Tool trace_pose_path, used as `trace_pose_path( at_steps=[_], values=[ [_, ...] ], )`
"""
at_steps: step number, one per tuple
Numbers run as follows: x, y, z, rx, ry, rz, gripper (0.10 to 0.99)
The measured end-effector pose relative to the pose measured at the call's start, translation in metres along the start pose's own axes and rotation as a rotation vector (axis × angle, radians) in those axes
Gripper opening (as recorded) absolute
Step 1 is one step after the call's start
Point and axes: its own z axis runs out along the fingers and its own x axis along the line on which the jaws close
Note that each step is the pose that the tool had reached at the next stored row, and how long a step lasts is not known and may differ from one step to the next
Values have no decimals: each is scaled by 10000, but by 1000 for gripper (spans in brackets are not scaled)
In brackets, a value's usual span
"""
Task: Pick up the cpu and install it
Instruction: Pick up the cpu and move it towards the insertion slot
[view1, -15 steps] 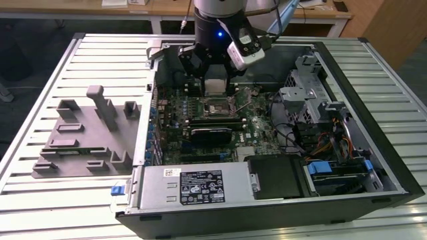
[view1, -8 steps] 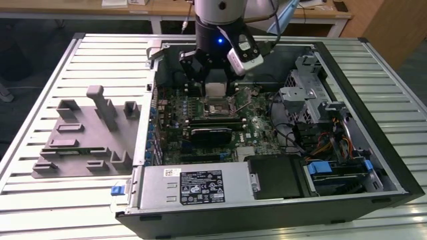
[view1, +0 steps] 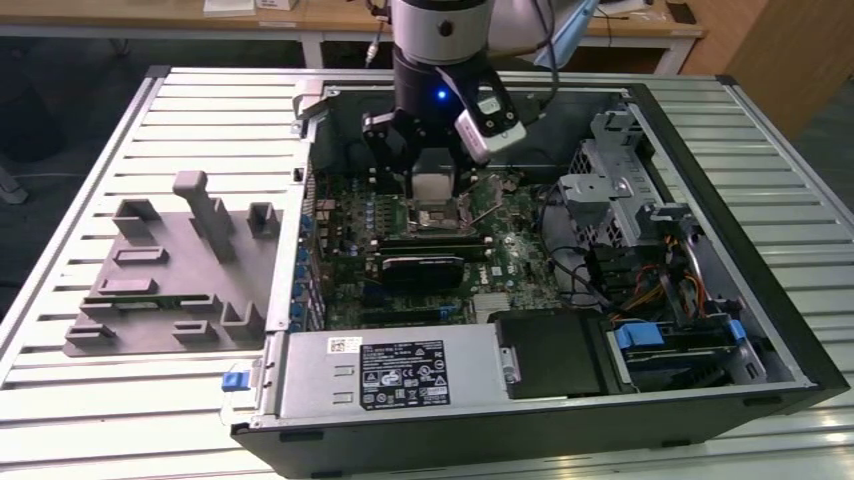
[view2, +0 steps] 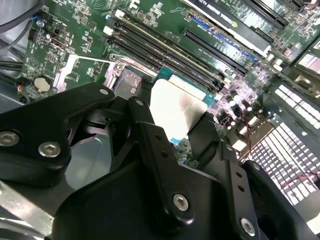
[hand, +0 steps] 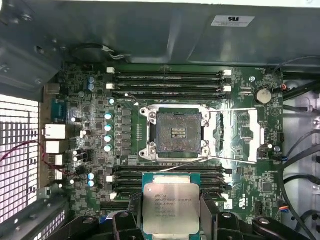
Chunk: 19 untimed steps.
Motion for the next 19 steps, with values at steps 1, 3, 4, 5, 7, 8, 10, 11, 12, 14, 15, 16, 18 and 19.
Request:
trace_pose_path(
  at_steps=[1,3,4,5,7,8,10,11,12,14,15,16,18,19],
  values=[
    [-2,2,18,7,0,0,545],
    [-6,6,52,23,0,-1,545],
    [-8,8,69,32,1,-1,545],
    [-9,10,85,41,1,-1,545],
    [-14,14,119,56,1,-1,545],
    [-16,16,136,65,0,-1,545],
    [-19,21,169,86,1,-2,545],
    [-21,23,185,96,1,-2,545],
    [-23,26,201,108,1,-4,545],
    [-25,32,233,134,1,-4,545],
    [-26,36,249,147,1,-4,545],
    [-27,40,265,164,1,-5,545],
    [-29,48,297,204,1,-6,545],
    [-29,51,313,224,1,-7,545]
  ],
)
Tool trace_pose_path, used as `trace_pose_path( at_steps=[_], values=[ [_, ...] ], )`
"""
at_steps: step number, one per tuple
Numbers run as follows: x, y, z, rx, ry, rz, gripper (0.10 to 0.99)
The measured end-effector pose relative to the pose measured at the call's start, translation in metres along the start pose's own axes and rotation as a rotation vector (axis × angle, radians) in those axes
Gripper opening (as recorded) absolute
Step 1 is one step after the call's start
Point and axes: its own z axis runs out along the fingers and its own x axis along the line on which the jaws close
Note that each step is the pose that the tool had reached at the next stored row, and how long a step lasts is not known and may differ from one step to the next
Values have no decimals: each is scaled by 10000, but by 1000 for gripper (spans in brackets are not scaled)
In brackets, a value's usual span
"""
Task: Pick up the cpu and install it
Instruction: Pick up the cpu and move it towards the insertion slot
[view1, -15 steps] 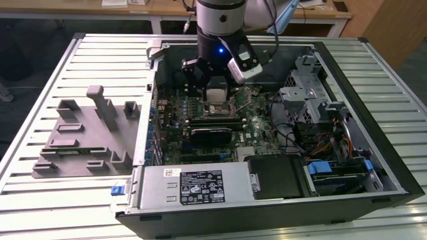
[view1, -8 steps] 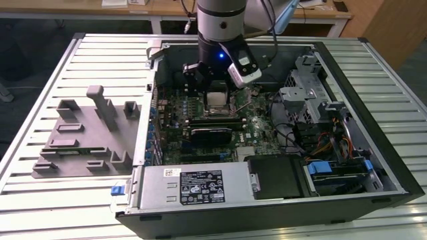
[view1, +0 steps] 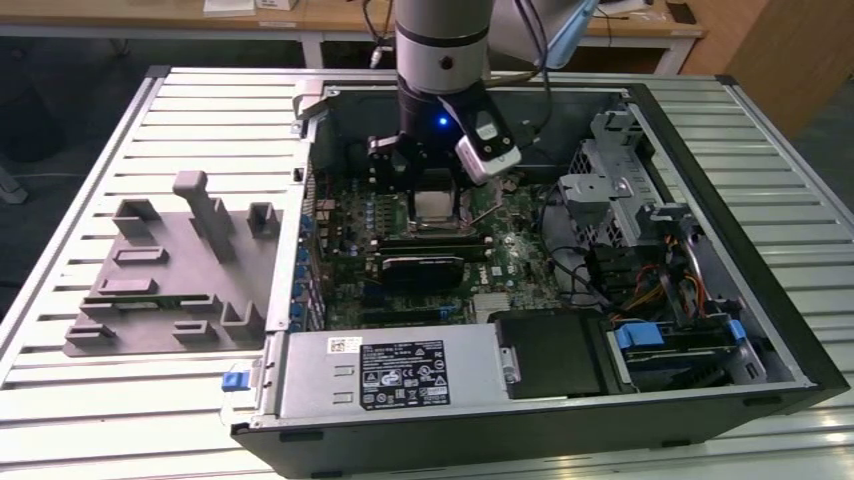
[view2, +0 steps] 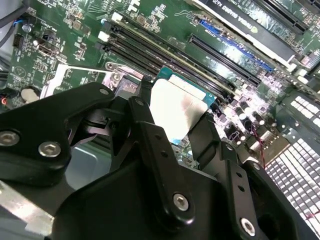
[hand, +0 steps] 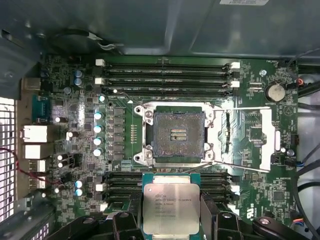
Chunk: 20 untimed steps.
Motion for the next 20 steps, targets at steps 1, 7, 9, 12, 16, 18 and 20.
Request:
trace_pose_path(
  at_steps=[1,7,9,12,16,18,20],
  values=[
    [-1,4,16,19,0,-1,545],
    [-7,46,110,148,1,-4,545],
    [-8,73,141,193,1,-5,545],
    [-10,119,183,244,1,-6,545],
    [-12,185,214,258,2,-6,545],
    [-13,218,221,259,2,-6,545],
    [-14,256,226,260,2,-6,545]
  ],
)
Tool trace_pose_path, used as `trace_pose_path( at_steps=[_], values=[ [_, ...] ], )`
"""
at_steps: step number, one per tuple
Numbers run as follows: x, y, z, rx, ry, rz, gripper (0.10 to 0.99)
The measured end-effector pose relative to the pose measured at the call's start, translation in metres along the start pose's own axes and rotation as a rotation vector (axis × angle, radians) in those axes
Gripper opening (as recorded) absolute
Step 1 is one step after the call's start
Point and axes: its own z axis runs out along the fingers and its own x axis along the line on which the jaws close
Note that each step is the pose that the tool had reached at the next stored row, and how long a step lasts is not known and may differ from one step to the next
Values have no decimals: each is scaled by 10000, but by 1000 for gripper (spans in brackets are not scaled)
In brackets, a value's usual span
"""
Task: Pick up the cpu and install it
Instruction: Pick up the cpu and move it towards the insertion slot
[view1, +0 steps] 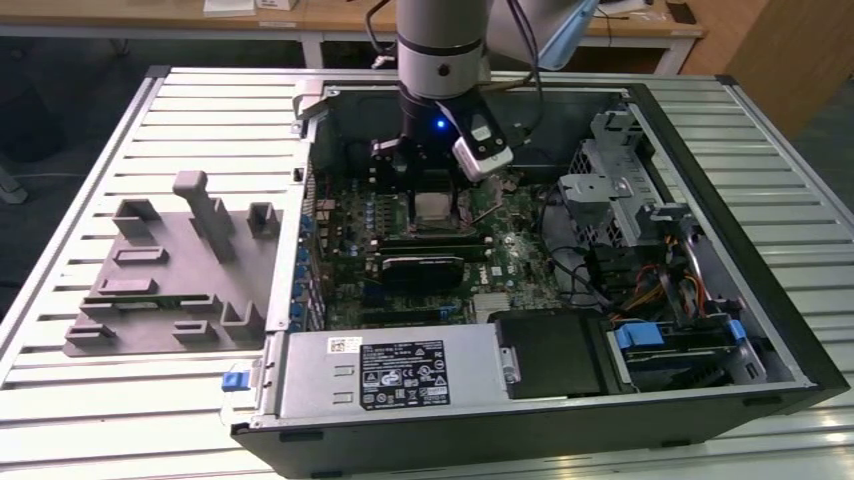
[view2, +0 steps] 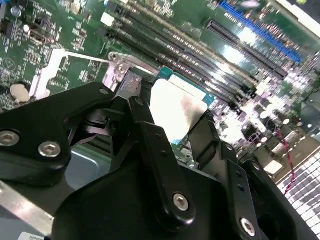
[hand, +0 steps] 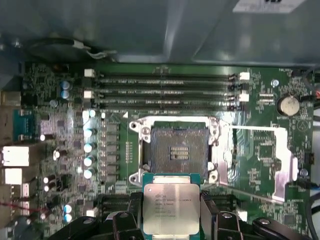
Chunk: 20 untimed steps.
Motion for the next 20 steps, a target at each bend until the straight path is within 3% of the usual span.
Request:
trace_pose_path(
  at_steps=[10,16,20],
  values=[
    [-49,193,32,28,7,-2,545],
    [-69,302,99,205,21,-15,545],
    [-93,341,142,252,37,-28,545]
  ],
)
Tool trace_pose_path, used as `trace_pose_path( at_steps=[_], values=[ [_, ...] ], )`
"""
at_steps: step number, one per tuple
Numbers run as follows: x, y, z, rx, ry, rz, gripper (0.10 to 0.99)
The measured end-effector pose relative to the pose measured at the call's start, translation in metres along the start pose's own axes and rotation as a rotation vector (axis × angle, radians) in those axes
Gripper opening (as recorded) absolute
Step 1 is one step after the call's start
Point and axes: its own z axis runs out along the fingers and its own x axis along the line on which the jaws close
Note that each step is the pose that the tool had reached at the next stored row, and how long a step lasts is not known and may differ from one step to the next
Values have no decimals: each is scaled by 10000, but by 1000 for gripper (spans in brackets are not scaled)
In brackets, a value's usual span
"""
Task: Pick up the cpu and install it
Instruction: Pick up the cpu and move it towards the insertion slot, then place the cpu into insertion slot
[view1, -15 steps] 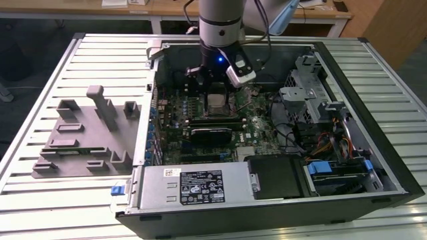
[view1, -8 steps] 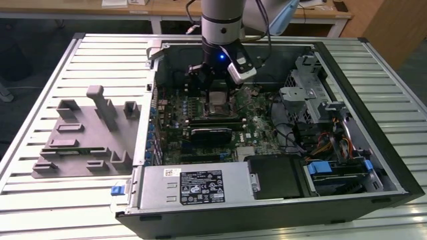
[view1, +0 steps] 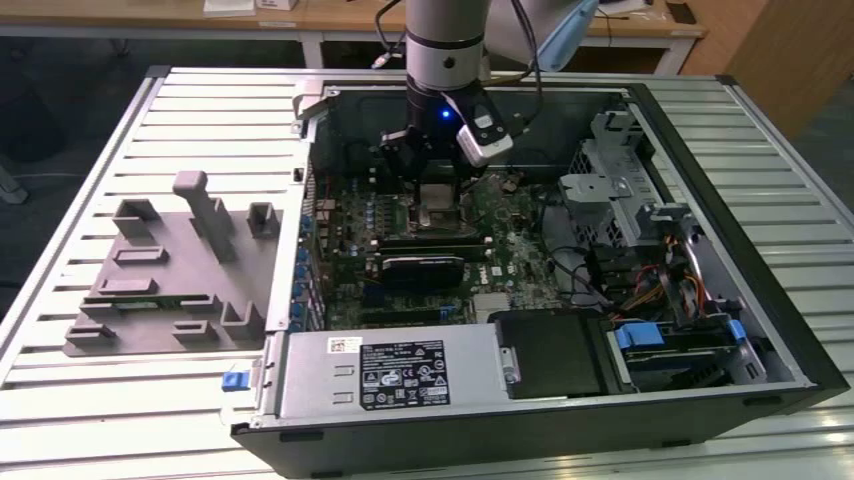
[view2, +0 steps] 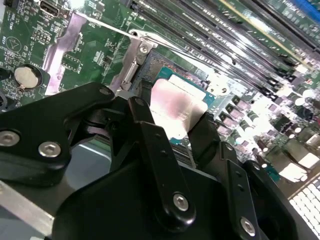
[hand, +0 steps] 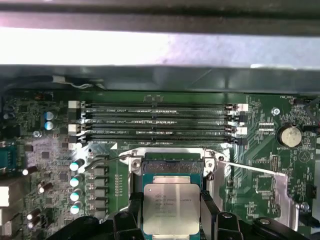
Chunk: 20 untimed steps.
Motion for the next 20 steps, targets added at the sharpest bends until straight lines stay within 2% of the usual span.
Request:
trace_pose_path(
  at_steps=[3,17,20],
  values=[
    [-17,14,16,33,10,0,545],
    [-23,14,16,36,10,5,545],
    [-23,14,17,43,23,255,545]
  ],
)
